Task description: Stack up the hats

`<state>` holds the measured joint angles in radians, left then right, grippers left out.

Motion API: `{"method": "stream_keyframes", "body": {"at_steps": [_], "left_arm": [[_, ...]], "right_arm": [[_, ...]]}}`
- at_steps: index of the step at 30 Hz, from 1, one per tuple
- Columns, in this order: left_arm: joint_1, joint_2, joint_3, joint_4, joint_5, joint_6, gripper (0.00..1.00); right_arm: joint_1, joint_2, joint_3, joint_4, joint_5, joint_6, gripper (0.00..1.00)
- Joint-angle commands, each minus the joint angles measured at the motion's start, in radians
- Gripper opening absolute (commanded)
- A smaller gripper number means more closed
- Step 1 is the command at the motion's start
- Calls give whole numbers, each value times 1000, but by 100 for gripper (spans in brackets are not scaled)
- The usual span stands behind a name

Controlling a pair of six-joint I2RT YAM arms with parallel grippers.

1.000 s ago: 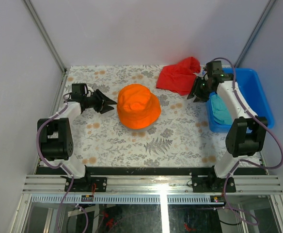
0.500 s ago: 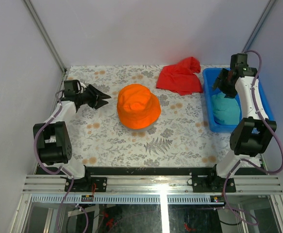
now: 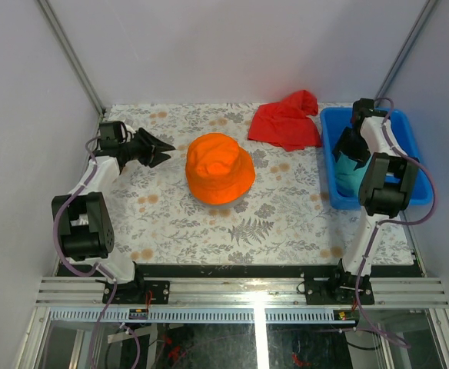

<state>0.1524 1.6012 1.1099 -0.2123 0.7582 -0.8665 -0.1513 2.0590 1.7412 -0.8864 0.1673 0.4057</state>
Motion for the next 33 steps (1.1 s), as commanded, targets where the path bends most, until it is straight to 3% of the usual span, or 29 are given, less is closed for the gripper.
{"method": "stream_keyframes", "body": {"at_steps": [1,14,16,19,22,33], "left_arm": [[5,21,43,-24,-8,13,41],[3,22,48,-48,-26,19,40],[3,20,53,-50,-26,15,39],[2,8,64,-50,-26,8,37],[-2,-7,78,-52,-26,5,35],[-42,-67,151,-73,-13,-29,34]], "right_arm": [[-8,59,118,1,16,23,72],[-19,166,102,62,-66,57,73],[-24,168,85,69,-63,54,65],[-39,156,54,84,-58,53,25],[-54,119,16,101,-56,50,1],[-85,-191,-31,86,-94,99,0]]}}
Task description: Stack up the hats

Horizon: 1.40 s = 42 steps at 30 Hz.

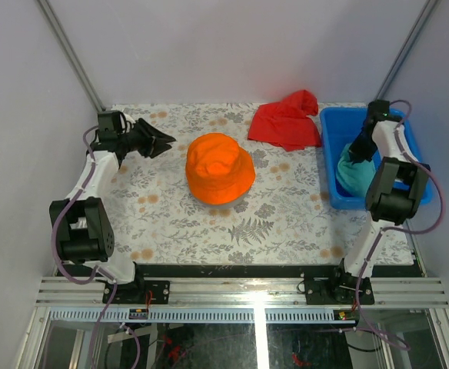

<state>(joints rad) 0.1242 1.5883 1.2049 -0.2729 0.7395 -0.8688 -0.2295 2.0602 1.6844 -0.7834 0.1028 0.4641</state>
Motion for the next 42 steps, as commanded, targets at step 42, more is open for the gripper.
{"method": "stream_keyframes", "body": {"at_steps": [42], "left_arm": [[-534,12,150,847,-27,-927,45]], "right_arm": [[247,-433,12,1380,-1283,1549,0]]}}
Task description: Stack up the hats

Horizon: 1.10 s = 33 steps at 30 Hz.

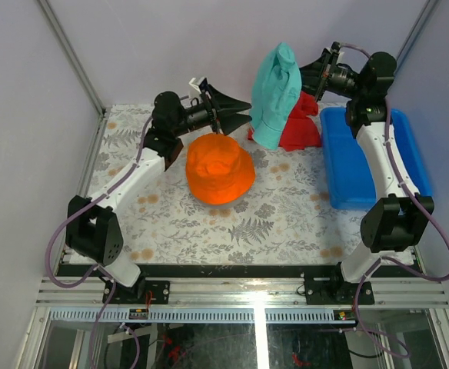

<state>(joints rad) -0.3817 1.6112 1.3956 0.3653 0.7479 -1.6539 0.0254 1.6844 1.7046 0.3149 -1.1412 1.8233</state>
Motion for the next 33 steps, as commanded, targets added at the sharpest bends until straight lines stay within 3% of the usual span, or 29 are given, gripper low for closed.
{"method": "stream_keyframes", "body": {"at_steps": [1,10,33], "left_arm": [[-32,-23,-64,210,-45,-146,46],[-46,-89,-173,214,-102,-173,48],[-109,6,-110,280,-157,-213,50]], "right_arm": [[-7,-55,-8,293,-34,196,0],[-7,-29,43,296,-23,214,0],[6,-49,0,294,-19,202,0]]}}
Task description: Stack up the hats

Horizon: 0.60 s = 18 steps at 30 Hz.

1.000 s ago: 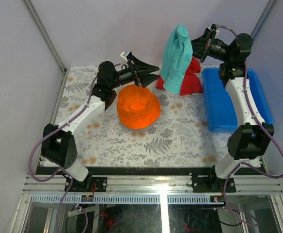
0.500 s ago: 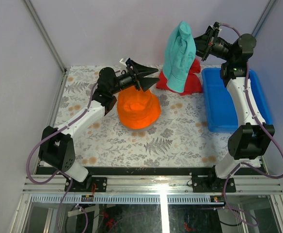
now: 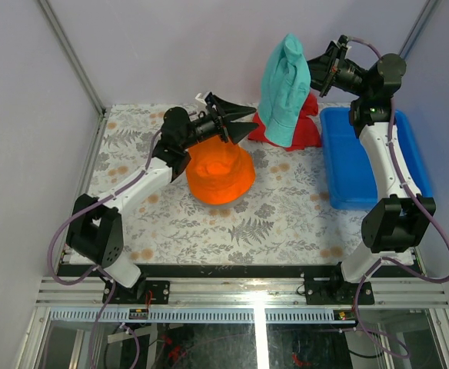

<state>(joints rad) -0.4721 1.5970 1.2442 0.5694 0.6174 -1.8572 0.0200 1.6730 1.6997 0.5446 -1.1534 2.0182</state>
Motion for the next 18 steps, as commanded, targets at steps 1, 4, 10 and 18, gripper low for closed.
{"method": "stream_keyframes", "body": {"at_steps": [1,4,10,18], "left_arm": [[-22,24,44,80,-28,-11,50],[-26,32,60,87,-38,-14,50],[-38,47,85,93,-48,-15,50],[-45,52,85,103,-53,-17,30]], "right_arm": [[12,-38,3,67,-6,8,0],[14,-40,-1,66,-9,7,0],[17,-56,-35,68,-9,0,0],[20,-70,-78,69,-10,-9,0]]}}
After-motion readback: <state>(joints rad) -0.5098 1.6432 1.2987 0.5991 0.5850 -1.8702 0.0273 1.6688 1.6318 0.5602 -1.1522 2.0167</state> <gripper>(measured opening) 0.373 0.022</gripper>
